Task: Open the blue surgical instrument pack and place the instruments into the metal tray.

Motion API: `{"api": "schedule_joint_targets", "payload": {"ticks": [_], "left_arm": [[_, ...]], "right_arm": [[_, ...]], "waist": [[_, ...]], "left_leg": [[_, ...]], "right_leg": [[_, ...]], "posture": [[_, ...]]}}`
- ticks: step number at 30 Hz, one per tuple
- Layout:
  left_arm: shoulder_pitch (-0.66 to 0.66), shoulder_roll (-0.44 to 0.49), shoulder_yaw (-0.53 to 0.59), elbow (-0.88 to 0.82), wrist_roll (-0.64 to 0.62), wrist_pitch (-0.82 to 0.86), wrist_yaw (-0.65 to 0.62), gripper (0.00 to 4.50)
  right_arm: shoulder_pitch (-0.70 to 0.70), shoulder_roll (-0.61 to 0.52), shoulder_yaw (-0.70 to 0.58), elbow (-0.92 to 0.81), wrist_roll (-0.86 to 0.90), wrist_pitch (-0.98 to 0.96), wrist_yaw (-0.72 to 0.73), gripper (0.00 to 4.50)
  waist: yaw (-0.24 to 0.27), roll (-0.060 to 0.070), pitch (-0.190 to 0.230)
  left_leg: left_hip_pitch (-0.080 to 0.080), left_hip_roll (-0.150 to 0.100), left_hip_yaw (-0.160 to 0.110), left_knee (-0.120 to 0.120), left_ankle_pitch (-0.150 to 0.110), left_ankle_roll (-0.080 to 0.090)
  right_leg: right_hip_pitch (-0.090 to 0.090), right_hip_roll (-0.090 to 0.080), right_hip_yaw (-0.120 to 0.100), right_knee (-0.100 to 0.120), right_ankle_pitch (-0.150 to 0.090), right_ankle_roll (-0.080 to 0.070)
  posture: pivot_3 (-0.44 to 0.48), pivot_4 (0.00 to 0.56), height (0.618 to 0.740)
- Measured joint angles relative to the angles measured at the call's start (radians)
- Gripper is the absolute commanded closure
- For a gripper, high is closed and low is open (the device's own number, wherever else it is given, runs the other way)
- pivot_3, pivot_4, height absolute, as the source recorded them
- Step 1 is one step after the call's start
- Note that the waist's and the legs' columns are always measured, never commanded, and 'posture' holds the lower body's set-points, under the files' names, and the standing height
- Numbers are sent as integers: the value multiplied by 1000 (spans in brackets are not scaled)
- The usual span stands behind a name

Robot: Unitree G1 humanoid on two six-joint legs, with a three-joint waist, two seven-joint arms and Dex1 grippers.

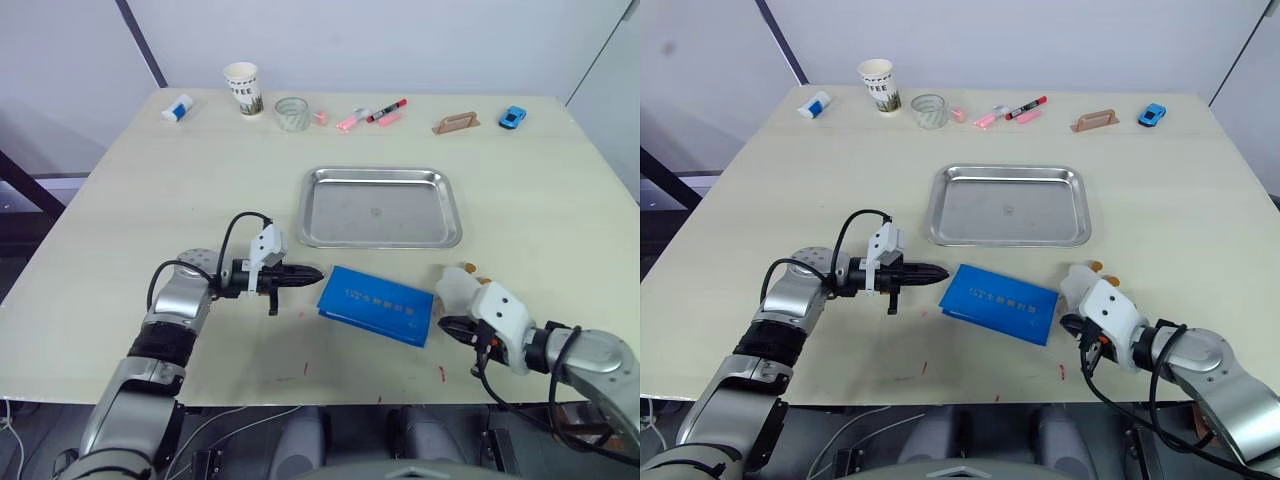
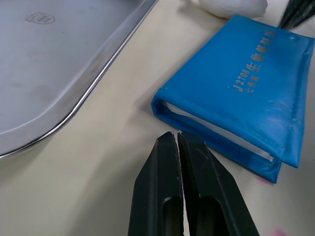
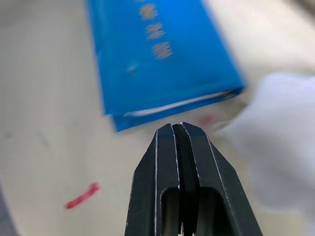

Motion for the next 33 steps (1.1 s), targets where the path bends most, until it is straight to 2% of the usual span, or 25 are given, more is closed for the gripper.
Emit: {"api": "schedule_joint_targets", "payload": {"ticks": [6,13,20,33], "left_arm": [[-6,-42,-16,25,18,-22,-2,4357],[-9,-84,-18,11,18,0,-2,4357],[2,-73,-10,-64,18,52,21,4357],[136,-46,12,-252,15,143,74,4357]], "right_arm": [[35,-21,3,1,-11,3,1,4500],[-68,9,131,73,-74,-3,-15,4500],[-114,36,172,123,-106,-34,-12,4500],[-180,25,183,263,-171,-196,84,4500]], "waist": [[-1,0,0],[-3,0,0],[-1,0,0],[0,0,0]], "left_leg": [[-1,-1,-2,2,0,0],[-1,-1,-2,2,0,0],[-3,-1,-4,3,0,0],[-2,-1,-4,3,0,0]], "right_leg": [[0,0,0,0,0,0],[0,0,0,1,0,1],[0,0,-2,1,0,1],[0,0,-2,2,0,1]], "posture": [[0,150,740],[0,150,740],[0,150,740],[0,150,740]]}}
